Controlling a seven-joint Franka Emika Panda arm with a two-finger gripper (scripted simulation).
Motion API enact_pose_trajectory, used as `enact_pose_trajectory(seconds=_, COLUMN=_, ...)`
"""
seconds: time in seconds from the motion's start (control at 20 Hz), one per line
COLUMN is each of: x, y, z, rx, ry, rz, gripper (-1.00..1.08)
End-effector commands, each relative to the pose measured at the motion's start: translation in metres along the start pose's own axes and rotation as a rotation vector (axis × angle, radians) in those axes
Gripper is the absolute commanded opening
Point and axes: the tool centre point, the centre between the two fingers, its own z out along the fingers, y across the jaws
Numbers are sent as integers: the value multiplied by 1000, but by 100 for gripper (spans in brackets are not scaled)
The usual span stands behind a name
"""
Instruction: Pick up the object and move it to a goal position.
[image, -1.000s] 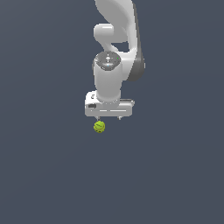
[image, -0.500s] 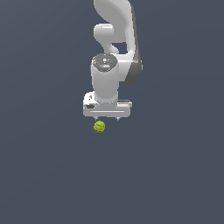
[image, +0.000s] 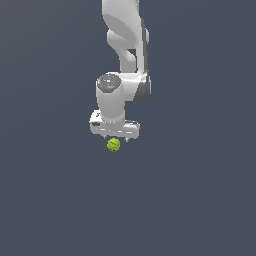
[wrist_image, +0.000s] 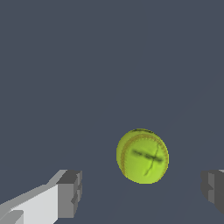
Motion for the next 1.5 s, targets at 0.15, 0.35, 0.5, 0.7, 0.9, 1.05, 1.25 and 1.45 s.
enact_pose_trajectory(seconds=0.15, x=-8, y=15, z=19, rx=3, ry=7, rz=59, gripper=100)
enact_pose_trajectory(seconds=0.35, x=-11, y=19, z=24, rx=3, ry=8, rz=75, gripper=100)
enact_pose_trajectory(seconds=0.5, x=-10, y=18, z=24, rx=3, ry=7, rz=72, gripper=100)
enact_pose_trajectory(seconds=0.7, x=-11, y=18, z=32, rx=3, ry=7, rz=73, gripper=100)
enact_pose_trajectory(seconds=0.9, x=-11, y=19, z=51, rx=3, ry=8, rz=74, gripper=100)
enact_pose_trajectory(seconds=1.05, x=-12, y=19, z=64, rx=3, ry=8, rz=75, gripper=100)
enact_pose_trajectory(seconds=1.25, x=-11, y=19, z=74, rx=3, ry=8, rz=75, gripper=100)
enact_pose_trajectory(seconds=1.45, x=-11, y=19, z=75, rx=3, ry=8, rz=75, gripper=-100)
